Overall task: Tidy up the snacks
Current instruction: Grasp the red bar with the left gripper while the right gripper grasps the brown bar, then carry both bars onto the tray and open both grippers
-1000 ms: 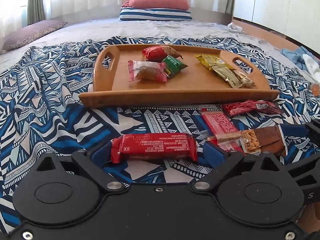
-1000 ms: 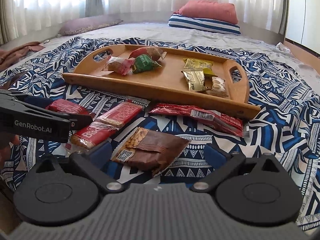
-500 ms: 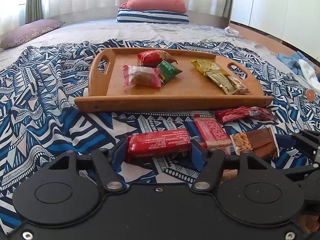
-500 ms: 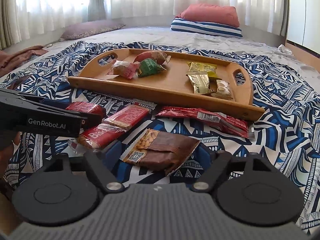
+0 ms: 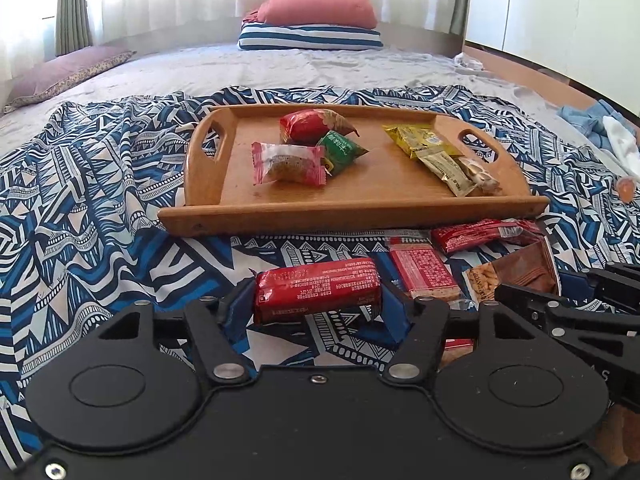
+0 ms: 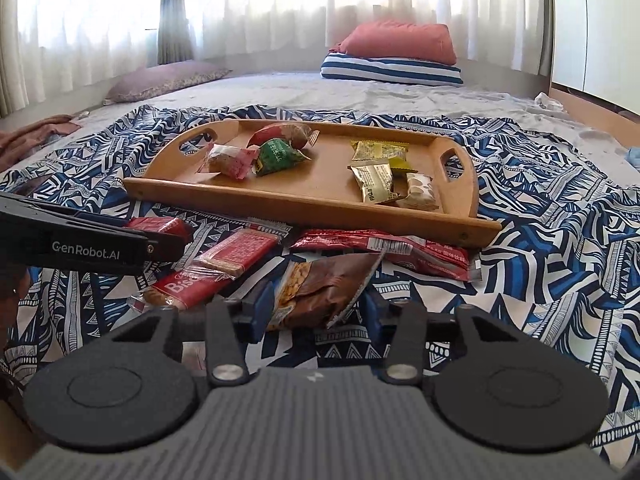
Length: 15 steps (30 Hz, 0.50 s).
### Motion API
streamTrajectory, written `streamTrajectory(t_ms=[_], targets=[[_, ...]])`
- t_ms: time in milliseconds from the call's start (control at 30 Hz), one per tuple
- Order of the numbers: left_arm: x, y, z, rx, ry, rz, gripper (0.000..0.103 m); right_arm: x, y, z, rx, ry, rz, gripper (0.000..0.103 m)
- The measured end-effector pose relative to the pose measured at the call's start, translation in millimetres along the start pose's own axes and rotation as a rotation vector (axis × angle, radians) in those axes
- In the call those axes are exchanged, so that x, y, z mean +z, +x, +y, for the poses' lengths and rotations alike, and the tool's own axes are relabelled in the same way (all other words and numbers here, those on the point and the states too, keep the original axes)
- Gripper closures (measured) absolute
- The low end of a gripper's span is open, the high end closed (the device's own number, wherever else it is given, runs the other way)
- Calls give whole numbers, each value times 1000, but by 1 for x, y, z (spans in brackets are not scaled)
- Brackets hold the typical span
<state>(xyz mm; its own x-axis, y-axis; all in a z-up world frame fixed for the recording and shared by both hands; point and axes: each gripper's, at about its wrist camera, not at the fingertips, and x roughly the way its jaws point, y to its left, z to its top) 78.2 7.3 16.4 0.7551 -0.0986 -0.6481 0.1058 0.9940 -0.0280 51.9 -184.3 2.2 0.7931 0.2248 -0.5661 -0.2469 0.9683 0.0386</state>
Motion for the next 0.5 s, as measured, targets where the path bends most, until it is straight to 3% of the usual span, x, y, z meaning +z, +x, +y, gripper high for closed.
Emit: streamTrajectory(t_ms=[500], targets=[[18, -9, -3, -1, 15, -32, 40, 13, -11, -11, -18, 36, -27, 78]])
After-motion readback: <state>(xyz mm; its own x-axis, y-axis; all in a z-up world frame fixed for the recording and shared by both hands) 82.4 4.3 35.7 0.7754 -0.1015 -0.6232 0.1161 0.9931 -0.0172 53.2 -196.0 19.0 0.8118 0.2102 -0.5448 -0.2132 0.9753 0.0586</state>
